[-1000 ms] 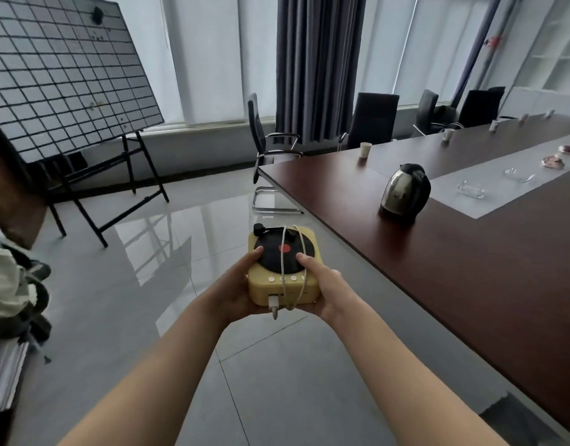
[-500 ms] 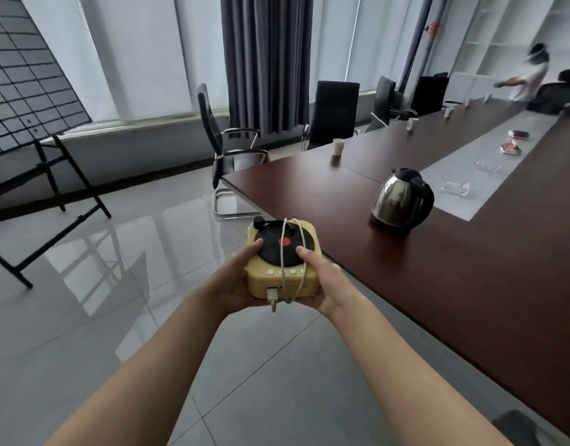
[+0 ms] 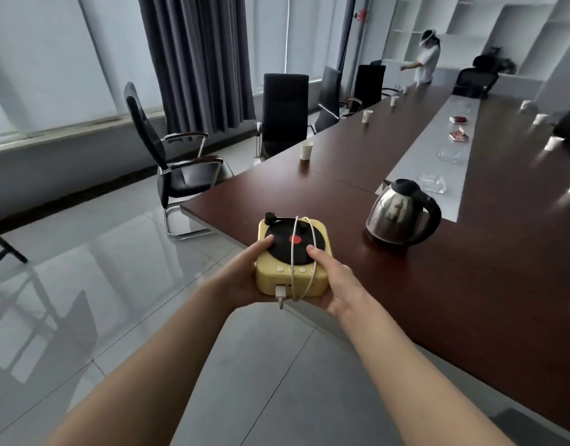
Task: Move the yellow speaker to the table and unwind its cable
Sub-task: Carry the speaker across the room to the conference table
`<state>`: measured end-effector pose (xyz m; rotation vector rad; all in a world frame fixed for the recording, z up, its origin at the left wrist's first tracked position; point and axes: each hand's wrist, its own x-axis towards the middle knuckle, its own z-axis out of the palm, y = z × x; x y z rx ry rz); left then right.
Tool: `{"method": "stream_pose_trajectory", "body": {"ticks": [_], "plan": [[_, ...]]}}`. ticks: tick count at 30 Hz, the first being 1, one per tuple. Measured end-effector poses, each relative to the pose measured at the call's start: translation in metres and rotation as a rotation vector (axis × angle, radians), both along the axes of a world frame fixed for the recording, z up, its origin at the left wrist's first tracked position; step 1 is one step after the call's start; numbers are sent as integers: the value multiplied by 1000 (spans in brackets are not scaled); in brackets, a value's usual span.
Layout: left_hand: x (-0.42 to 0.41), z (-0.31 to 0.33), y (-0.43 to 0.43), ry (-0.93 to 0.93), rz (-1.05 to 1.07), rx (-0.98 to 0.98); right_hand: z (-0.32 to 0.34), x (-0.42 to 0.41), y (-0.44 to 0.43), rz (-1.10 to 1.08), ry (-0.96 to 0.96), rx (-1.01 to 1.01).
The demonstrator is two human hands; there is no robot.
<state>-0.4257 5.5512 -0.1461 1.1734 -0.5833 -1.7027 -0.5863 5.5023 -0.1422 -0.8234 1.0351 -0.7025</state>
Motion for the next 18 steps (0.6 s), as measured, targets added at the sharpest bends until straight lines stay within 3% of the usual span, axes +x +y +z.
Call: {"method": "stream_pose_trajectory", "body": {"ticks": [18], "plan": [[70, -7, -275, -4, -156, 72, -11, 65, -240, -206, -27, 7]]}}
